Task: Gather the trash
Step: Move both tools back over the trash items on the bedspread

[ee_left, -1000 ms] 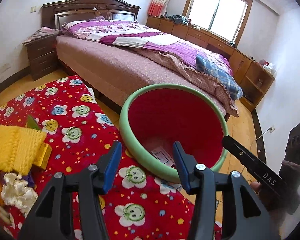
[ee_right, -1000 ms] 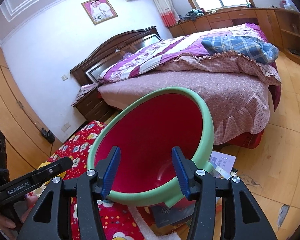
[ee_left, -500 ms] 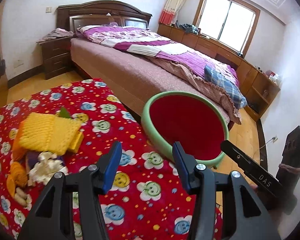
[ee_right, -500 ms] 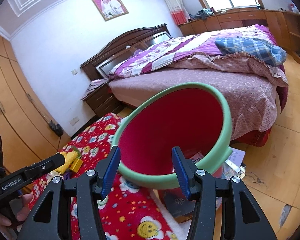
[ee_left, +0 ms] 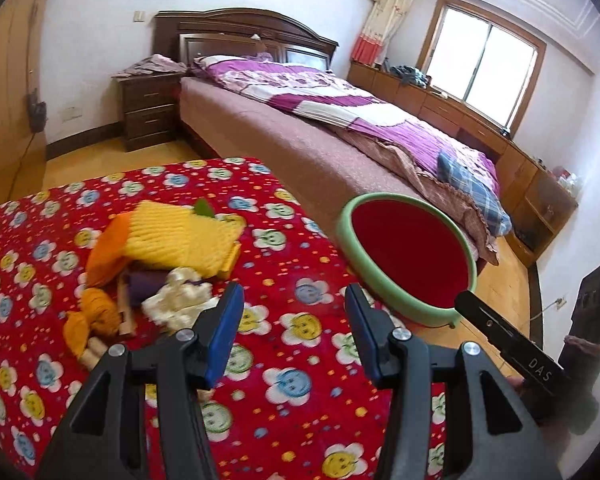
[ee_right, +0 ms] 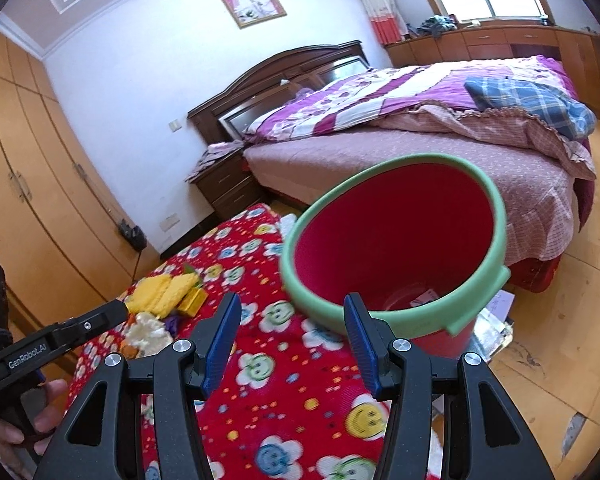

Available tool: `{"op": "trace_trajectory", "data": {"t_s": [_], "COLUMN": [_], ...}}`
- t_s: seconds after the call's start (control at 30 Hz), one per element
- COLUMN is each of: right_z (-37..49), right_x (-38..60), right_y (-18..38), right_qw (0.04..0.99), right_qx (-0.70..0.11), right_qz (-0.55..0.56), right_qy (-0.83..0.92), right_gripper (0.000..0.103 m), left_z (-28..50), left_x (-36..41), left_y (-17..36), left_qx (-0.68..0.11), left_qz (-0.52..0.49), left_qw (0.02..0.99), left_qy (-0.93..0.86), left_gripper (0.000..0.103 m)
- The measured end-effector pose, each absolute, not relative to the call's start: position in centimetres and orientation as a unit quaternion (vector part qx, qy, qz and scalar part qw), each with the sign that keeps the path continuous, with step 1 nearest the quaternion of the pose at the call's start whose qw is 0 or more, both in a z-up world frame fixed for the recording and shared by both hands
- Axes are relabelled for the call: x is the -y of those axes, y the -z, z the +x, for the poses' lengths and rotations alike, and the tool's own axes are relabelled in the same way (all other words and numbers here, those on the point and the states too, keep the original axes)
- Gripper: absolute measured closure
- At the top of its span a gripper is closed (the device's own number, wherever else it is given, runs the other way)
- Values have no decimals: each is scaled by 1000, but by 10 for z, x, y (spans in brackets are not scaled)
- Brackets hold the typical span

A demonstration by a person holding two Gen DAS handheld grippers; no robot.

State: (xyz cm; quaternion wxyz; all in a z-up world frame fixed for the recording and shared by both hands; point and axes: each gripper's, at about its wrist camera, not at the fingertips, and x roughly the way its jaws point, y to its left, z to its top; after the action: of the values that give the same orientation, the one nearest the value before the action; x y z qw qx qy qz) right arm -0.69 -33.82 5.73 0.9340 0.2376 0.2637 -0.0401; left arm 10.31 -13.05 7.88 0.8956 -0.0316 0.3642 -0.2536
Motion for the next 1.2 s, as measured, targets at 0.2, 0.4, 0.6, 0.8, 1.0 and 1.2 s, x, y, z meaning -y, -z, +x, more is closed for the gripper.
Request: {"op": "trace_trajectory", "data": {"t_s": [0.2,0.4,0.6,0.8,1.0,1.2], "right_z": [-6,-4,-1,3,7,12], "right_x": [318,304,293,287,282,281], "right_y": [-56,-52,-48,-41,-35,-28], "right_qw": [934,932,929,926,923,918], "right_qx": [-273,-285,-296,-310,-321,-333], "right_qz": [230,226,220,217,213,215], "right_qy": [23,12,6,5,8,10], "right_gripper": [48,48,48,48,48,48], "left_z": [102,105,111,121,133,147], "left_x": [102,73,46,23,3,-4], "left_y": [-78,-73,-67,-58,-40,-19], "left_qx": [-365,-368,-370,-377,-394,-420], "left_qz": [-41,-49,-52,-53,-54,-71], "left_qw": [902,908,913,915,911,899], "left_qy": [227,195,164,135,109,103], "left_gripper": [50,50,50,50,50,50]}}
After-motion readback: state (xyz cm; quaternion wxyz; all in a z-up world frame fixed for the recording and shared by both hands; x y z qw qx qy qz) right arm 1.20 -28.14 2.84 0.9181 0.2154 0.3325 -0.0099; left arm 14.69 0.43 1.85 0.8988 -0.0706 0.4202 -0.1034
